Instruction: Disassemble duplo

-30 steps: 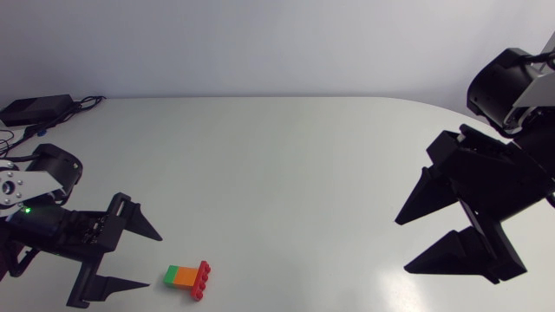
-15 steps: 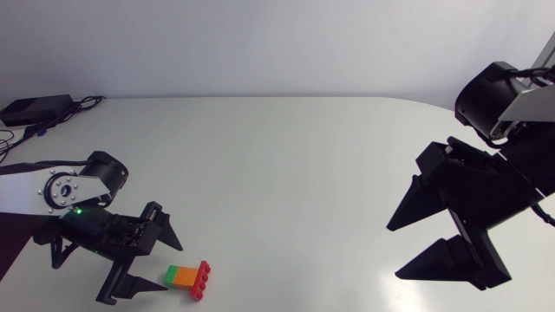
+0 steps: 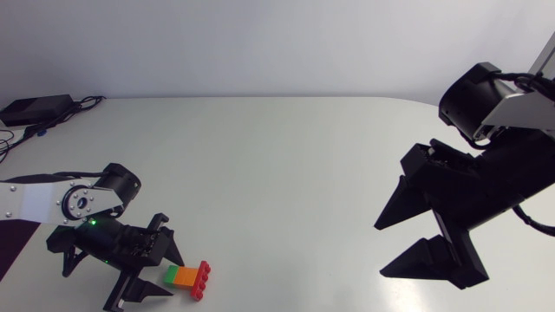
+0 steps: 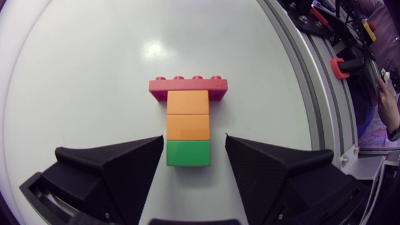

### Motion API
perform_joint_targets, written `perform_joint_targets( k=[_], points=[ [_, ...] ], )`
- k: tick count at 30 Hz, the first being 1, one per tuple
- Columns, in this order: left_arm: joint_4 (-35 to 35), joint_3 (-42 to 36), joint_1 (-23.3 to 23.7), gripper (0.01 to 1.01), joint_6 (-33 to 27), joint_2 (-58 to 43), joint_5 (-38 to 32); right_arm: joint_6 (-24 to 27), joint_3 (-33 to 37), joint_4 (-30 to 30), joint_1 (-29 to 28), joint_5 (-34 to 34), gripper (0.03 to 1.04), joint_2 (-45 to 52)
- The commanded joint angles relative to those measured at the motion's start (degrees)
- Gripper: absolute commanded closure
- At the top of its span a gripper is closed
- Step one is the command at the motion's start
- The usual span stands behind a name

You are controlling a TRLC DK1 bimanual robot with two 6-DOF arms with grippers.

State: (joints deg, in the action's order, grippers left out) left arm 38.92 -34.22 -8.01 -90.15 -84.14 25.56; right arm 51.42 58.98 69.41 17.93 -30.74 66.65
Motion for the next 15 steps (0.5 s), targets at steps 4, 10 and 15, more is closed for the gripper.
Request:
perform_joint_targets(
  k=[4,10,15],
  points=[
    [-1.2,1.8,-0.4,0.730,1.1,-1.2,-0.1,-1.7,-3.3,-1.4,0.7,-0.4,0.07,0.4],
    [-1.2,0.6,0.0,0.800,2.3,-2.0,-0.1,-1.8,-4.5,-1.6,0.6,-0.3,0.07,-0.8],
    [-0.8,-3.5,-0.3,0.825,6.8,-1.2,0.3,-1.8,-4.2,-2.0,-0.6,-0.4,0.07,-1.5]
  ],
)
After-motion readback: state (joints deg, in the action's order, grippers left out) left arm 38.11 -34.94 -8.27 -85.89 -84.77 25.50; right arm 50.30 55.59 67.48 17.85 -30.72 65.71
